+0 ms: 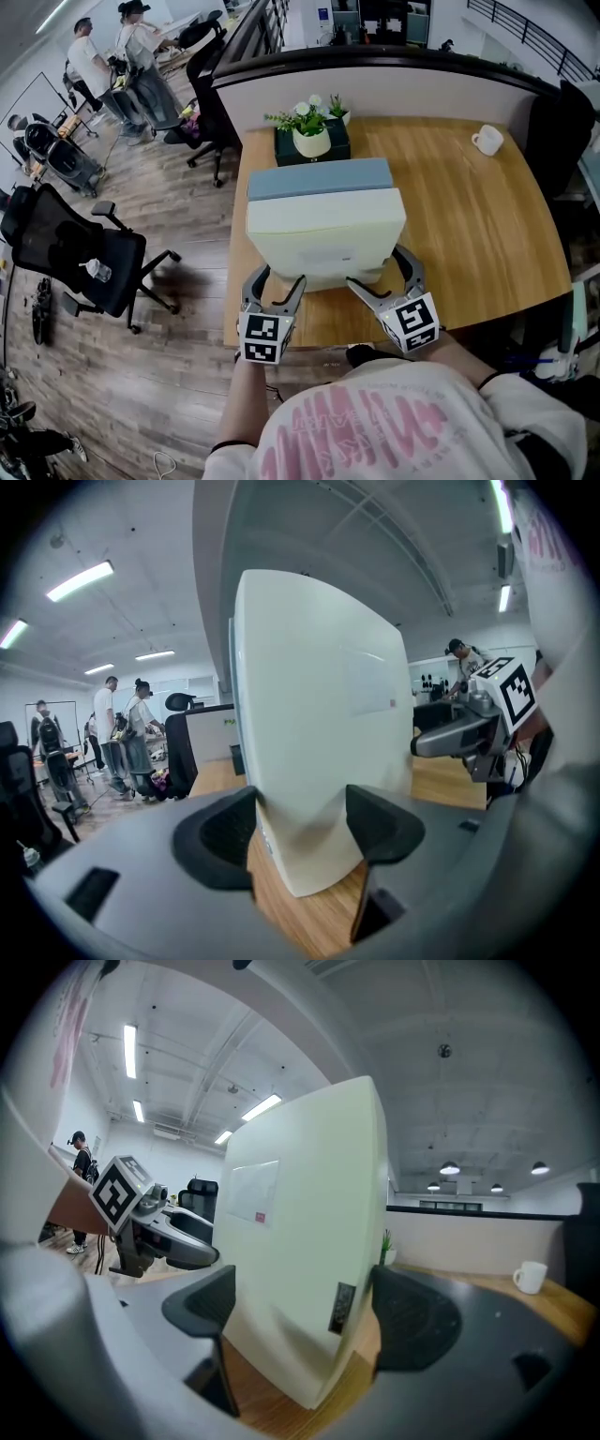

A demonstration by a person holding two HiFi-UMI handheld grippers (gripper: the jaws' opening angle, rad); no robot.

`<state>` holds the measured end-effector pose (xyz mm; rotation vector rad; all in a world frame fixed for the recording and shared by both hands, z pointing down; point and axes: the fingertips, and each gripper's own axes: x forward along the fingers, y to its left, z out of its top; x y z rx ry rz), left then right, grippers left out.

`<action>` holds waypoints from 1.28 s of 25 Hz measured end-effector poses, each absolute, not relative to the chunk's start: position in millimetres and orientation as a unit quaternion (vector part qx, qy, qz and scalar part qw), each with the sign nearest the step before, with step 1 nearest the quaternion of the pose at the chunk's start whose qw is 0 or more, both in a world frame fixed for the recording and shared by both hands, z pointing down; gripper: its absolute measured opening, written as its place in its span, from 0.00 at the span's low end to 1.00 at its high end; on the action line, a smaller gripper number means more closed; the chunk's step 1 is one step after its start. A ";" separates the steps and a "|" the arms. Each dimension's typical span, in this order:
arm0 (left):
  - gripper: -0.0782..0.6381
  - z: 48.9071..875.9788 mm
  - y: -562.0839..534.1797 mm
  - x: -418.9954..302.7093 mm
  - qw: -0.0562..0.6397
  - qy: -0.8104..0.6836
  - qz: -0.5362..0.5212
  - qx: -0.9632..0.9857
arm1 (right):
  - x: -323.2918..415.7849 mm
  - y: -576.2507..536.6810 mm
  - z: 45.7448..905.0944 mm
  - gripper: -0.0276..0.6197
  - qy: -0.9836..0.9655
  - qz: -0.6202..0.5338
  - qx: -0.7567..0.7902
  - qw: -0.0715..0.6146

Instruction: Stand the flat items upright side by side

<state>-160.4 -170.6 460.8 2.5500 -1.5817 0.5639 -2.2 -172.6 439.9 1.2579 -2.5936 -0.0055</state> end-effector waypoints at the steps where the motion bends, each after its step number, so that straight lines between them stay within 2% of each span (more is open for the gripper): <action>1: 0.54 461.5 -171.1 -162.1 0.044 -0.519 0.186 0.833 | -3.0 -172.3 440.2 0.73 -0.892 -0.002 0.432 0.130; 12: 0.55 458.2 -168.8 -165.1 0.035 -0.512 0.182 0.839 | -4.7 -170.8 437.4 0.73 -0.886 -0.013 0.442 0.138; 19: 0.54 458.8 -166.7 -169.9 0.052 -0.521 0.167 0.835 | -4.1 -170.6 445.1 0.73 -0.887 0.043 0.440 0.129; 25: 0.52 449.1 -165.0 -180.5 0.063 -0.540 0.134 0.828 | 0.8 -169.9 442.3 0.73 -0.883 0.044 0.448 0.131; 32: 0.50 427.9 -155.6 -183.3 0.095 -0.544 0.066 0.831 | 16.0 -171.9 429.8 0.73 -0.869 0.108 0.475 0.085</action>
